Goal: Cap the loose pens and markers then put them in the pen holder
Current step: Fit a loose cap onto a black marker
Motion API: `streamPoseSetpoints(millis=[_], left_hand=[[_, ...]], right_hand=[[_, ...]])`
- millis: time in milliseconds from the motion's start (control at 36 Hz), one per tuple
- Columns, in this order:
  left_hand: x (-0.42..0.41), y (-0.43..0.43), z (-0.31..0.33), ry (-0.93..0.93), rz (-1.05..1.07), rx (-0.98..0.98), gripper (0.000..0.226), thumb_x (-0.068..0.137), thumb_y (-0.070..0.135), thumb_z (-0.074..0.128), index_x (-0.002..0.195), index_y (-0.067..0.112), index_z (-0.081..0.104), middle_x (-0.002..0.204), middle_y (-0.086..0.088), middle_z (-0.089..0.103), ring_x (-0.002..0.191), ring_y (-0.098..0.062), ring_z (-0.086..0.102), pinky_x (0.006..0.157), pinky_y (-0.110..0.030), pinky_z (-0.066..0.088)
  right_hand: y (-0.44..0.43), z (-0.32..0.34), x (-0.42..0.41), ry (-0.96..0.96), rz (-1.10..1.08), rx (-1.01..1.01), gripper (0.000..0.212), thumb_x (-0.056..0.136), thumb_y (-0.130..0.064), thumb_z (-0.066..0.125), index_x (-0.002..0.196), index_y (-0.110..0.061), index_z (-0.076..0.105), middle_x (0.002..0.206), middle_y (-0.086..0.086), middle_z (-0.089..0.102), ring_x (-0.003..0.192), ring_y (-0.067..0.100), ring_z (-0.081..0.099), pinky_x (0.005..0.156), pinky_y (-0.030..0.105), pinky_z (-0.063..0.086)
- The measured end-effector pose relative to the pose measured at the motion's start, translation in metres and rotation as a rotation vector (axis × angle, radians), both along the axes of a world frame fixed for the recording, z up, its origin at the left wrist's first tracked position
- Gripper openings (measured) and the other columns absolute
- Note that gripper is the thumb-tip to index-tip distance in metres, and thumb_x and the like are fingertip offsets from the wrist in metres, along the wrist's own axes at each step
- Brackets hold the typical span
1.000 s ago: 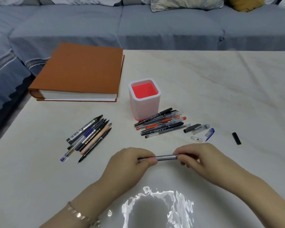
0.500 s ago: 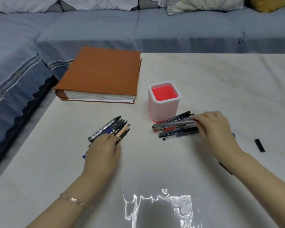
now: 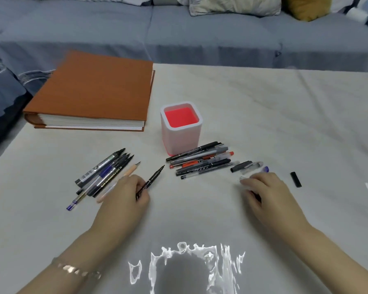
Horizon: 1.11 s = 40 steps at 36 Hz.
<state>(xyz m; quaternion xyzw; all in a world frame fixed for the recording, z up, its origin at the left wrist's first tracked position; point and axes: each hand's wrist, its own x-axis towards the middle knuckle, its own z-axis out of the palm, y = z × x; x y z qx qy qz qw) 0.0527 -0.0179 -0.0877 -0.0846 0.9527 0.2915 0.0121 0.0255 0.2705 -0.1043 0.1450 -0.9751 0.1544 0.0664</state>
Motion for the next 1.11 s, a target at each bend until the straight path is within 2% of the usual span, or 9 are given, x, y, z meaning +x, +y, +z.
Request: streamPoseSetpoints(millis=[56,194,361,528,722,806,889,1000,1111], left_hand=[[0.001,0.011,0.002,-0.066,0.009,0.194,0.012,0.089,0.016,0.049,0.081,0.024,0.05,0.081,0.007,0.058,0.07,-0.01,0.055,0.059,-0.02,0.04],[0.002,0.035,0.007,-0.171,0.065,0.618,0.02,0.09,0.003,0.045,0.083,0.02,0.051,0.074,-0.003,0.067,0.066,-0.012,0.067,0.084,-0.041,0.052],[0.0,0.05,0.014,-0.154,0.048,0.669,0.023,0.091,-0.002,0.042,0.096,0.016,0.054,0.076,-0.007,0.066,0.054,-0.001,0.063,0.072,-0.031,0.053],[0.0,0.055,0.02,-0.138,0.03,0.685,0.03,0.089,-0.004,0.045,0.088,0.023,0.055,0.077,-0.009,0.067,0.057,-0.003,0.064,0.07,-0.029,0.054],[0.004,0.064,0.021,-0.157,0.028,0.73,0.026,0.088,-0.005,0.048,0.088,0.02,0.057,0.075,-0.009,0.068,0.058,-0.007,0.066,0.073,-0.032,0.054],[0.006,0.065,0.02,-0.171,0.035,0.737,0.024,0.087,-0.003,0.049,0.088,0.02,0.057,0.075,-0.008,0.069,0.06,-0.008,0.067,0.074,-0.031,0.053],[0.008,0.065,0.02,-0.176,0.043,0.742,0.025,0.087,-0.003,0.05,0.087,0.02,0.057,0.076,-0.008,0.069,0.06,-0.008,0.068,0.074,-0.031,0.053],[0.011,0.062,0.019,-0.183,0.051,0.751,0.026,0.088,-0.004,0.049,0.087,0.021,0.057,0.077,-0.008,0.069,0.06,-0.008,0.067,0.072,-0.028,0.054],[0.013,0.059,0.02,-0.179,0.053,0.751,0.025,0.087,-0.003,0.05,0.087,0.021,0.058,0.077,-0.007,0.069,0.062,-0.008,0.068,0.072,-0.026,0.055]], right_hand=[[0.015,0.003,0.007,-0.077,-0.095,-0.012,0.022,0.076,-0.002,0.066,0.097,-0.01,0.068,0.091,0.008,0.066,0.089,0.032,0.059,0.073,0.033,0.043],[0.053,0.007,0.0,-0.125,-0.328,-0.048,0.027,0.086,-0.009,0.053,0.111,-0.01,0.061,0.107,0.009,0.058,0.105,0.028,0.053,0.076,0.027,0.035],[0.072,0.004,-0.023,-0.208,-0.495,0.044,0.036,0.091,-0.017,0.047,0.126,-0.012,0.048,0.114,0.018,0.051,0.107,0.036,0.047,0.075,0.035,0.038],[0.067,-0.004,-0.03,-0.229,-0.491,-0.054,0.027,0.09,-0.009,0.045,0.115,-0.008,0.056,0.104,0.018,0.057,0.098,0.035,0.052,0.075,0.033,0.038],[0.046,0.01,-0.011,-0.352,-0.25,-0.221,0.021,0.088,-0.008,0.039,0.099,-0.014,0.056,0.078,-0.001,0.05,0.064,0.009,0.046,0.053,0.016,0.031],[0.039,0.021,0.001,-0.434,-0.202,-0.237,0.016,0.09,-0.011,0.035,0.095,-0.02,0.047,0.069,-0.006,0.049,0.06,0.009,0.043,0.054,0.021,0.034],[0.032,0.023,0.01,-0.48,-0.165,-0.15,0.01,0.091,-0.022,0.038,0.096,-0.022,0.047,0.068,-0.01,0.051,0.061,0.009,0.046,0.054,0.024,0.034],[0.022,0.017,0.017,-0.431,-0.139,0.124,0.021,0.088,-0.041,0.049,0.103,-0.025,0.049,0.093,-0.003,0.061,0.082,0.019,0.054,0.061,0.028,0.035],[0.018,0.013,0.017,-0.398,-0.156,0.098,0.017,0.089,-0.037,0.05,0.1,-0.025,0.052,0.098,-0.003,0.061,0.087,0.019,0.054,0.064,0.027,0.035]])
